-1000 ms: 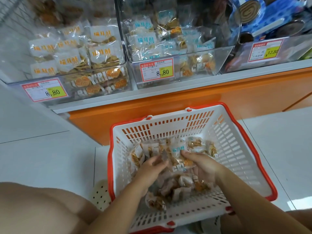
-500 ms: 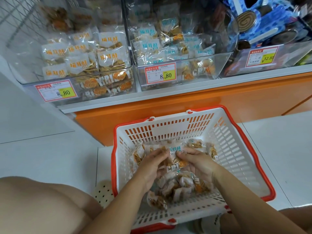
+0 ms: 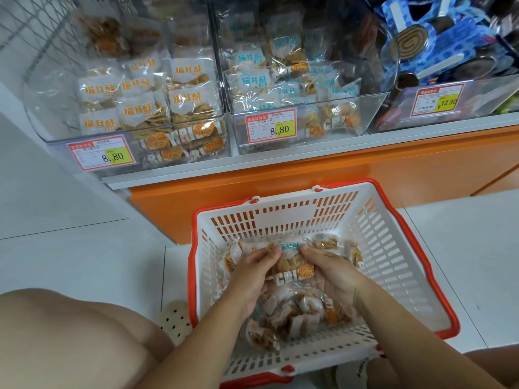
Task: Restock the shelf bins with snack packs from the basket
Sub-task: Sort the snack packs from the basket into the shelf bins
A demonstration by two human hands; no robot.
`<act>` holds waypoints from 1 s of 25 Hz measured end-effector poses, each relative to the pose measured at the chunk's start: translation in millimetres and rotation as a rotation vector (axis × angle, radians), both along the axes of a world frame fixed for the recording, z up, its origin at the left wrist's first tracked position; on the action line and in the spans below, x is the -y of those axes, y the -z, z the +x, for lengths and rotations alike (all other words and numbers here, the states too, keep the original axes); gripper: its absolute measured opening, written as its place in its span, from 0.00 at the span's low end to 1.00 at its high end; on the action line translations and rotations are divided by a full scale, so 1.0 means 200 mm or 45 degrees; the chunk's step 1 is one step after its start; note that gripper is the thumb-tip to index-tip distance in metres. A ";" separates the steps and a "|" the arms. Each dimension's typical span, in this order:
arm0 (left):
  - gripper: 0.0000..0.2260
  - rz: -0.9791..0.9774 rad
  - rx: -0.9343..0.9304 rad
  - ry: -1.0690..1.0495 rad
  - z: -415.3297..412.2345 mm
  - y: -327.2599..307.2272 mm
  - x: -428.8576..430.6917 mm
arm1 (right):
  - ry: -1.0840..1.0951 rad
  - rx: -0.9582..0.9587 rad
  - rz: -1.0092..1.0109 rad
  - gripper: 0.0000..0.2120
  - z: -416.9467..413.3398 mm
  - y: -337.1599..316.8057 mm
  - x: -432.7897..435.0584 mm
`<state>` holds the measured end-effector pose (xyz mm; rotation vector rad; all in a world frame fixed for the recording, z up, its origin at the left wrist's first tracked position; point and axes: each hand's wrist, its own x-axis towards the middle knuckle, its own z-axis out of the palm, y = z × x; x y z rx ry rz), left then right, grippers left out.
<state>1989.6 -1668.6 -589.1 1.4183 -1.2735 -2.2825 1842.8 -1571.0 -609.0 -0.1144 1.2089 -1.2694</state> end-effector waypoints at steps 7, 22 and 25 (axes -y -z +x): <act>0.08 -0.382 0.014 -0.002 -0.05 -0.21 0.05 | -0.131 -0.578 -0.117 0.16 -0.02 -0.23 0.03; 0.30 -1.994 0.570 0.280 -0.20 -1.04 0.79 | 0.298 -1.772 -0.034 0.11 -0.65 -1.20 0.87; 0.29 -1.933 0.559 0.336 -0.22 -0.96 0.81 | -0.040 -1.679 0.182 0.07 -0.72 -1.14 1.02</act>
